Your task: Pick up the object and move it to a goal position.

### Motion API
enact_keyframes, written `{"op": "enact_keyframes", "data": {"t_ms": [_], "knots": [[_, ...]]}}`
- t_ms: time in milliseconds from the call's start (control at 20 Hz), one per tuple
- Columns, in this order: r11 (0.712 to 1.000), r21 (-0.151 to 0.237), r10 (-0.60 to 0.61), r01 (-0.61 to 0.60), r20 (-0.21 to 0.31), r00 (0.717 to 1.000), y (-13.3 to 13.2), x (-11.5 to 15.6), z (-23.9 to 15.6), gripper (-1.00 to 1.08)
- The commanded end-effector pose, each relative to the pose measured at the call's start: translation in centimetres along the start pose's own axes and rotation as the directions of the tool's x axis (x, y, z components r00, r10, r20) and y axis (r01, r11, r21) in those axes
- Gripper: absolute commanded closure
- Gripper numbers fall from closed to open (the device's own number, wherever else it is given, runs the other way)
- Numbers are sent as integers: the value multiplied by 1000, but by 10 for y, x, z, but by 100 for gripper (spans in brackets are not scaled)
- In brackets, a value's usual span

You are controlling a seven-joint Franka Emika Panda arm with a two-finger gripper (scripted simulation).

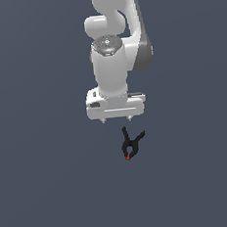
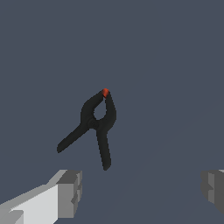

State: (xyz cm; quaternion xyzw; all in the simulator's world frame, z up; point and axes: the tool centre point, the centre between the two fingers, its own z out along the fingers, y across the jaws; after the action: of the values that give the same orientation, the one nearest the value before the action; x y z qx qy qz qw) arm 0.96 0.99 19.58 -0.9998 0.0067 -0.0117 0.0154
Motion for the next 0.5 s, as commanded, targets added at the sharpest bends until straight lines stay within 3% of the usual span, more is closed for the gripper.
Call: {"op": "enact_keyframes", "data": {"t_ms": [0,450], "knots": [[1000,0,0,0,0,1000,0,0,0,-92],[1000,-3,4,-4,13,1000,10,-3,12,-92]]}}
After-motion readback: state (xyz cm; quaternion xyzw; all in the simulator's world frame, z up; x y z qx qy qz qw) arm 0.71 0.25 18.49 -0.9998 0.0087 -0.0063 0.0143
